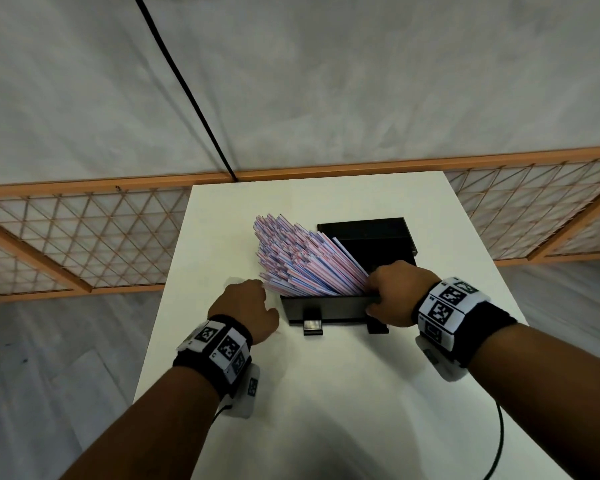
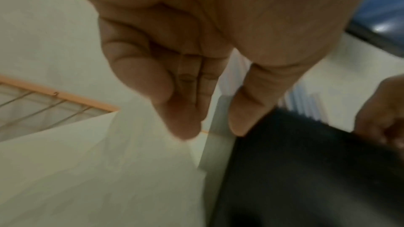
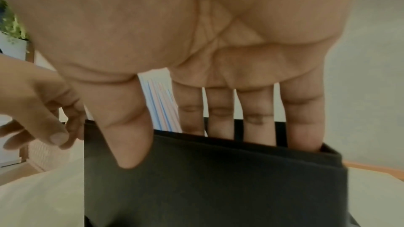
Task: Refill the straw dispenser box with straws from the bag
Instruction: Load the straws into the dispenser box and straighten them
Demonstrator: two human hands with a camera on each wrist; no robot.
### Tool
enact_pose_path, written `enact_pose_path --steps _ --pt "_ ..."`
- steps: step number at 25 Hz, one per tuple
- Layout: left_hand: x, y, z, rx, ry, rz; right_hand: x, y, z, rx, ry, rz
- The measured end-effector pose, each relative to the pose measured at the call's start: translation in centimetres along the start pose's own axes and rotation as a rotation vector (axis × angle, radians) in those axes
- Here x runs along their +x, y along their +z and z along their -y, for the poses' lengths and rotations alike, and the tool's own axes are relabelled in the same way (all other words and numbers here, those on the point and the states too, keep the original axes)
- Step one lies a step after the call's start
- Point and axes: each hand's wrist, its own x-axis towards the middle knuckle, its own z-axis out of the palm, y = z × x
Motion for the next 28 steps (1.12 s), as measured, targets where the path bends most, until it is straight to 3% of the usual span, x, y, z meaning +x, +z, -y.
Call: enact_pose_path --steps 2,6,8,14,20,22,24,28 --pt "-0.6 -0.6 -0.9 -0.139 0.018 -0.031 0.2 -0.1 0.0 0.03 -0.029 0.023" --pt "-2.3 -1.3 -2.9 -0.709 -0.025 -0.028 0.4 -0.1 0.9 0.183 -0.151 -0.003" --pt "-2.7 -1.3 -3.6 -0.891 -0.073 0.011 0.5 0.1 1.5 0.249 -0.186 -0.024" --pt "-1.7 0.1 -5.6 -1.071 -0.221 0.049 1.3 1.5 2.2 0.33 -0.221 -0.082" --pt "-1.0 0.3 -6.8 -1.319 -0.334 0.039 1.1 2.1 2.6 0.387 -0.338 -0.296" --pt "-1.4 0.1 -6.6 -1.328 -0.328 0.092 1.1 2.4 2.1 0.361 -0.298 -0.303" --pt "-2.0 -0.2 -5.9 -1.182 -0.261 0.084 1.0 2.6 1.1 0.321 -0.183 -0.267" --pt "-2.9 -0.7 -3.7 -0.873 -0.14 -0.221 0.5 2.5 -0.7 0.169 -0.056 -0.128"
